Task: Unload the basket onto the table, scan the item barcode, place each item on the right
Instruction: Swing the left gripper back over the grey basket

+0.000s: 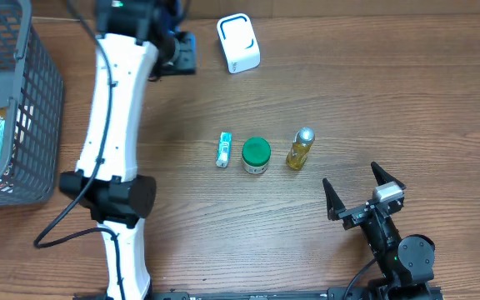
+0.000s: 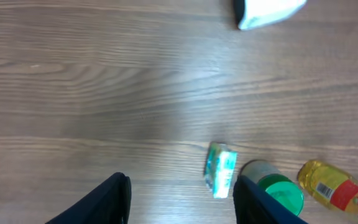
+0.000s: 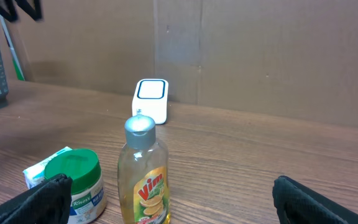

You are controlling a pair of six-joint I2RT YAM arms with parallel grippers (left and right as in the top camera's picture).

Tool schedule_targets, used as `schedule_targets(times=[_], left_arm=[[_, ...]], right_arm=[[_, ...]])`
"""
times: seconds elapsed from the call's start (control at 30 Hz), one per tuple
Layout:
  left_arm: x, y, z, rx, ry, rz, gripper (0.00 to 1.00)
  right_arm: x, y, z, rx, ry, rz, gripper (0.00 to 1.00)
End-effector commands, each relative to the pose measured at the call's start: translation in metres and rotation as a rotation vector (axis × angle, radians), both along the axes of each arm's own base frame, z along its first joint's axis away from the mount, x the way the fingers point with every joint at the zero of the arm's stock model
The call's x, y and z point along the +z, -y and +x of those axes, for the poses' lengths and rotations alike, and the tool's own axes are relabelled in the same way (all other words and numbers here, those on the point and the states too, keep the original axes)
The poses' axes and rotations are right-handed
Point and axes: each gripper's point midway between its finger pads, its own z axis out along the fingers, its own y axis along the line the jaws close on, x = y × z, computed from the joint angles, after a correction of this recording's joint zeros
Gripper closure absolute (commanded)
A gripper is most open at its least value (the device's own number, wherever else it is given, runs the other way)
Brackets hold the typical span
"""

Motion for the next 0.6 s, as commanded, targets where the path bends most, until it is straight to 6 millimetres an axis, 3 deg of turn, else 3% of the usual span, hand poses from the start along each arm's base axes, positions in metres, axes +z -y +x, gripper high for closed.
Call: schedule_targets(times=[0.0, 0.13, 0.17, 0.57], left_arm=[[0.012, -0.023, 0.006, 0.036, 0.042, 0.011, 0.44], [0.011, -0.039, 0.007, 0.071, 0.035, 0.013, 0.37], [0.011, -0.042, 0.008, 0.078, 0.036, 0.013, 0.01], [0.011, -0.049, 0.009, 0.093, 0.036, 0.013, 0.0]], right_arm=[[-0.002, 0.002, 0.001, -0.013, 0.002, -0.003, 0.0], [-0.002, 0.002, 0.001, -0.013, 0.001, -0.003, 0.0], [-0.002, 0.002, 0.001, -0.013, 0.001, -0.003, 0.0], [-0.002, 0.002, 0.001, -0.013, 0.002, -0.003, 0.0]])
